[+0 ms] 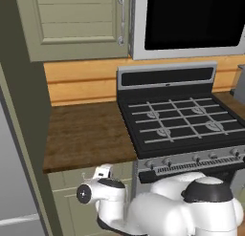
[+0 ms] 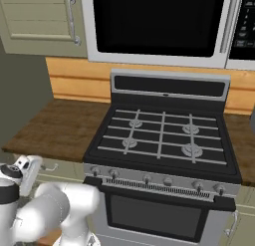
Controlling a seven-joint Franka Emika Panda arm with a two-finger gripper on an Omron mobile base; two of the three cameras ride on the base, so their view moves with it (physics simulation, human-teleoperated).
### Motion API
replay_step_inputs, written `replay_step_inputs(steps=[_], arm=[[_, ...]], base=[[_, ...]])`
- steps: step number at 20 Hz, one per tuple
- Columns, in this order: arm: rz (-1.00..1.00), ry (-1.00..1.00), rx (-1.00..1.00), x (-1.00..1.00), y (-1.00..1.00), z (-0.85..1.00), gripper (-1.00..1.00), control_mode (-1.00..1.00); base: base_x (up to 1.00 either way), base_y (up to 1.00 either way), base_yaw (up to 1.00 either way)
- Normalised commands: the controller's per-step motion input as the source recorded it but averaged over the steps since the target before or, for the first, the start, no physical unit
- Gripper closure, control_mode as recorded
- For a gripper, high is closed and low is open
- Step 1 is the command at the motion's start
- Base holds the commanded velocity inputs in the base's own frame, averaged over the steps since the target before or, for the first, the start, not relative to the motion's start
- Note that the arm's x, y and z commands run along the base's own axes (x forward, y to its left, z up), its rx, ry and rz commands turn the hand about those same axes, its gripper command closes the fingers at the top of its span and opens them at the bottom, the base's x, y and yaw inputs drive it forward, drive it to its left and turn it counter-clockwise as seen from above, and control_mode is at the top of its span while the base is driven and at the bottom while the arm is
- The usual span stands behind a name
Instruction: Take a straw from the drawer in front and place it inside the glass cup on the dining counter.
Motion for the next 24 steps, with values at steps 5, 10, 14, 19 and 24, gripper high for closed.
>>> replay_step_inputs(steps=[5, 10, 14, 19, 24], arm=[[0.0, -0.21, -0.12, 0.44, 0.99, -0.27, -1.0, -1.0], [0.0, -0.08, -0.01, 0.56, 0.13, -0.16, -1.0, -1.0], [0.0, -0.03, -0.04, 0.69, 0.17, -0.42, -1.0, -1.0], [0.0, -0.11, -0.06, 0.51, 0.15, -0.57, -1.0, -1.0], [0.0, -0.14, -0.06, 0.44, 0.16, -0.6, -1.0, -1.0]], base=[[0.0, 0.0, 0.0], [0.0, 0.0, 0.0], [0.0, 0.0, 0.0], [0.0, 0.0, 0.0], [0.0, 0.0, 0.0]])
